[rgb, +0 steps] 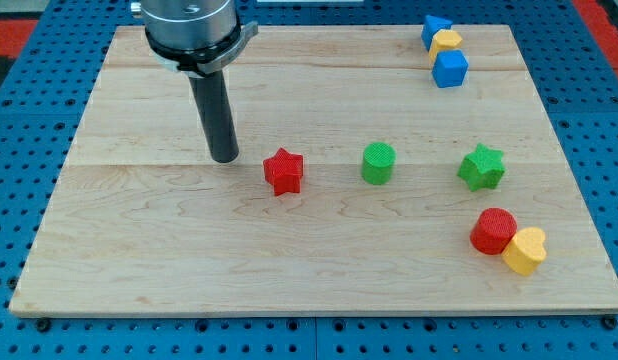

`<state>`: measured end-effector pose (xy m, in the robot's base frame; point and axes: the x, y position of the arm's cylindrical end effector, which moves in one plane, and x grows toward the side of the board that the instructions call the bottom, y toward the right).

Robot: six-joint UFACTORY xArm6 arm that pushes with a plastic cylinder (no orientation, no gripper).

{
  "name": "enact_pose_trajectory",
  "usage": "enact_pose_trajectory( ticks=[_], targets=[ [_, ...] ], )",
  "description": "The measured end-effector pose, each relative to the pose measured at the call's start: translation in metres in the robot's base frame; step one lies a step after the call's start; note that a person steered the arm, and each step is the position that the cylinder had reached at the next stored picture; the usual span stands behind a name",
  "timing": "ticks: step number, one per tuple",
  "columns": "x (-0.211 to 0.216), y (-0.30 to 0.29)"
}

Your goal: Push the red star towards the left side of the red circle

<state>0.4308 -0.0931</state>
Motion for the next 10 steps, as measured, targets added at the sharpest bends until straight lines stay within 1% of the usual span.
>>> enact_pose_trajectory(
  ticks=[1,2,3,4,5,6,7,9,10],
  targets=[
    [0.016,0.03],
    [0.05,0.055],
    [0.037,0.038],
    [0.026,0.01],
    [0.001,-0.029],
    [-0.019,-0.031],
    [-0.016,-0.019],
    [0.014,0.025],
    [0.053,0.125]
  ],
)
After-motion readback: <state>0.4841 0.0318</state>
